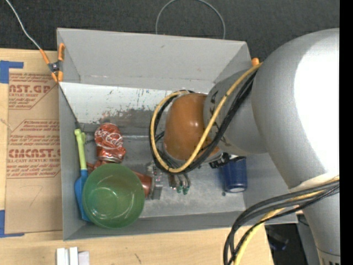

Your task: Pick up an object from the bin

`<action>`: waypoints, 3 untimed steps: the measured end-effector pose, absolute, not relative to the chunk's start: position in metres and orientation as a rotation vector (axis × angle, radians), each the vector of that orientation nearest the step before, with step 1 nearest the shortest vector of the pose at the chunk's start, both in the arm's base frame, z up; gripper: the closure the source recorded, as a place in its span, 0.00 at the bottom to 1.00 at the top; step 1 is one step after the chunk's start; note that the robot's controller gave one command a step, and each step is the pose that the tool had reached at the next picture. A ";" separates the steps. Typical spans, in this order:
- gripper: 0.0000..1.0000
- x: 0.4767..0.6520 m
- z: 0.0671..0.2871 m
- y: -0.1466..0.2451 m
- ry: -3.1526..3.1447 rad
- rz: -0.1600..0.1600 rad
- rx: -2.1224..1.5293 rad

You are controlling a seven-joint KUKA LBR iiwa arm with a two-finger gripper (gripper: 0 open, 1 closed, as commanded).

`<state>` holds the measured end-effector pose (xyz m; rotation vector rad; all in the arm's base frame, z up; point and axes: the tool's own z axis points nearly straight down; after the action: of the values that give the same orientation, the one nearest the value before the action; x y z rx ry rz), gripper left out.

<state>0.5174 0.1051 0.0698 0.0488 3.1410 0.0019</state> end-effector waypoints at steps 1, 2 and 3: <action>1.00 0.517 0.070 0.105 3.141 0.002 0.049; 1.00 0.525 0.145 0.120 3.136 0.003 0.048; 1.00 0.512 0.194 0.130 3.137 0.004 0.027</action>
Offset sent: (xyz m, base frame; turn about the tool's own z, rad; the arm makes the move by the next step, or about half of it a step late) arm 0.0062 0.0146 0.0716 0.0014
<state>0.5121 0.1298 0.1938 0.0273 3.1367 0.0036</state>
